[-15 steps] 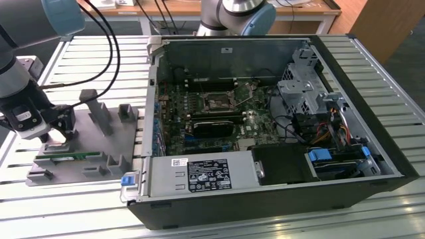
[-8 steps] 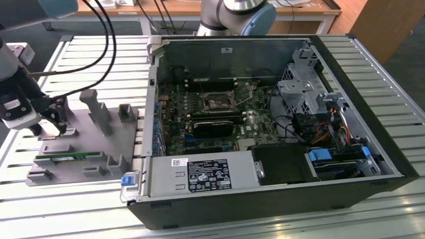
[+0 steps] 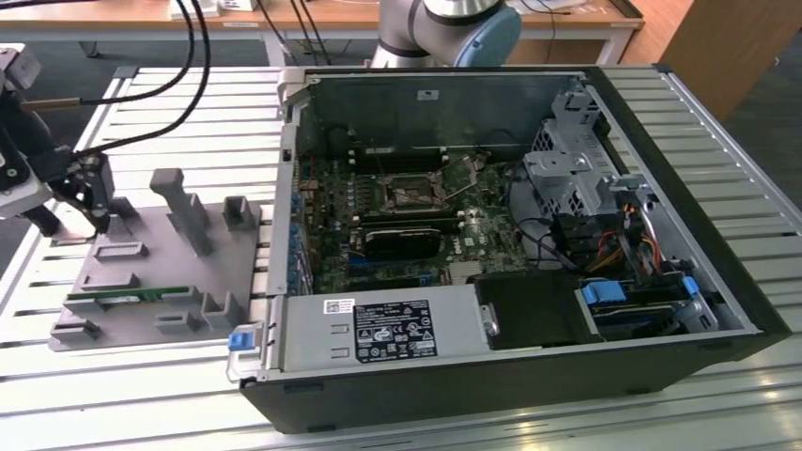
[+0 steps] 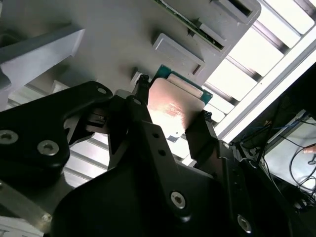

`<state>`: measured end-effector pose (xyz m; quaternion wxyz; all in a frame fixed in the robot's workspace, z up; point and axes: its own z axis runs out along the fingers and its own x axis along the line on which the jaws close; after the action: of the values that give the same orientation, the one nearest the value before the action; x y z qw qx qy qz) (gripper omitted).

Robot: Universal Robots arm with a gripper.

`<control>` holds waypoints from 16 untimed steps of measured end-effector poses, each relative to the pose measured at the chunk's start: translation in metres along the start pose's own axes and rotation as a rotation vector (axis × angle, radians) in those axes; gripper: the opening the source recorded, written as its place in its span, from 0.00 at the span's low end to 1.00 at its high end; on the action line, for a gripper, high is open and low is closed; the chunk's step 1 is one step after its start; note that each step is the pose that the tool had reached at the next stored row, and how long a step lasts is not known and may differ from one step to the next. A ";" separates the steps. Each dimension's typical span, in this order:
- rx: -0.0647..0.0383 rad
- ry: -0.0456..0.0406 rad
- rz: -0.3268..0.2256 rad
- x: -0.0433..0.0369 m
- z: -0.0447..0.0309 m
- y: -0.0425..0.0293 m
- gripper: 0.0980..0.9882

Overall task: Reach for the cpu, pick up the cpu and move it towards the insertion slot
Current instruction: 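Pick up the cpu and move it towards the insertion slot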

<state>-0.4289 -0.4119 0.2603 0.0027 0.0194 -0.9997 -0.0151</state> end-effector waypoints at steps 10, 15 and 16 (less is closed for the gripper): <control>0.000 -0.0001 0.000 0.0002 -0.0444 0.0014 0.50; 0.000 -0.0002 0.000 0.0003 -0.0668 0.0020 0.50; 0.000 0.0000 0.000 0.0004 -0.0716 0.0022 0.50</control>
<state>-0.4289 -0.4119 0.3320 0.0027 0.0194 -0.9997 -0.0151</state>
